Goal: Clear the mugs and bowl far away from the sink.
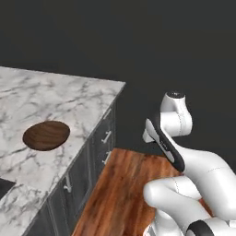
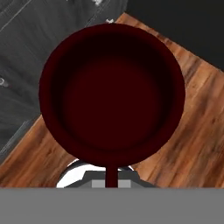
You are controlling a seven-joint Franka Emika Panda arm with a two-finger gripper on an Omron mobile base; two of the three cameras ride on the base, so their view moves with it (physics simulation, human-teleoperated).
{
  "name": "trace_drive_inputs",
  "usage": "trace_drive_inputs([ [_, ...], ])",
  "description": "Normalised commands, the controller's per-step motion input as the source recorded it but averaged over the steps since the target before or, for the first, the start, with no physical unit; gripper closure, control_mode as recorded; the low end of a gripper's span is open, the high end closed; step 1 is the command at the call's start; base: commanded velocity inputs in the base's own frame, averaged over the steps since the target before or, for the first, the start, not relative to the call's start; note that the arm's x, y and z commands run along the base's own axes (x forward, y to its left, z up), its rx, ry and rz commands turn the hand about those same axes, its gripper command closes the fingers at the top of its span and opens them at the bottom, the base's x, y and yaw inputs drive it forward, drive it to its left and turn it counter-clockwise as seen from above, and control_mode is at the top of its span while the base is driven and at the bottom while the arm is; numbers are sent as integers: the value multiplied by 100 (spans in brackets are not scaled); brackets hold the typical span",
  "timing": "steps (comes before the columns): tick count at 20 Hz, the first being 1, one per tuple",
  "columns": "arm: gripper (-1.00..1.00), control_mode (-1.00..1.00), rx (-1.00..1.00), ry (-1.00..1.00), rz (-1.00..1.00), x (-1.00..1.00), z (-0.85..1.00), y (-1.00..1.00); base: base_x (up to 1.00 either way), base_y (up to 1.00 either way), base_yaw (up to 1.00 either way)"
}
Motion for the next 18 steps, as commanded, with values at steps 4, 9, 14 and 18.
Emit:
trace_drive_inputs([
  [4,100,100,0,0,0,0,0,0,-12,1,-89],
  [9,100,100,0,0,0,0,0,0,-7,0,-87],
  [14,100,100,0,0,0,0,0,0,0,-2,-83],
  [18,100,100,0,0,0,0,0,0,1,1,-80],
])
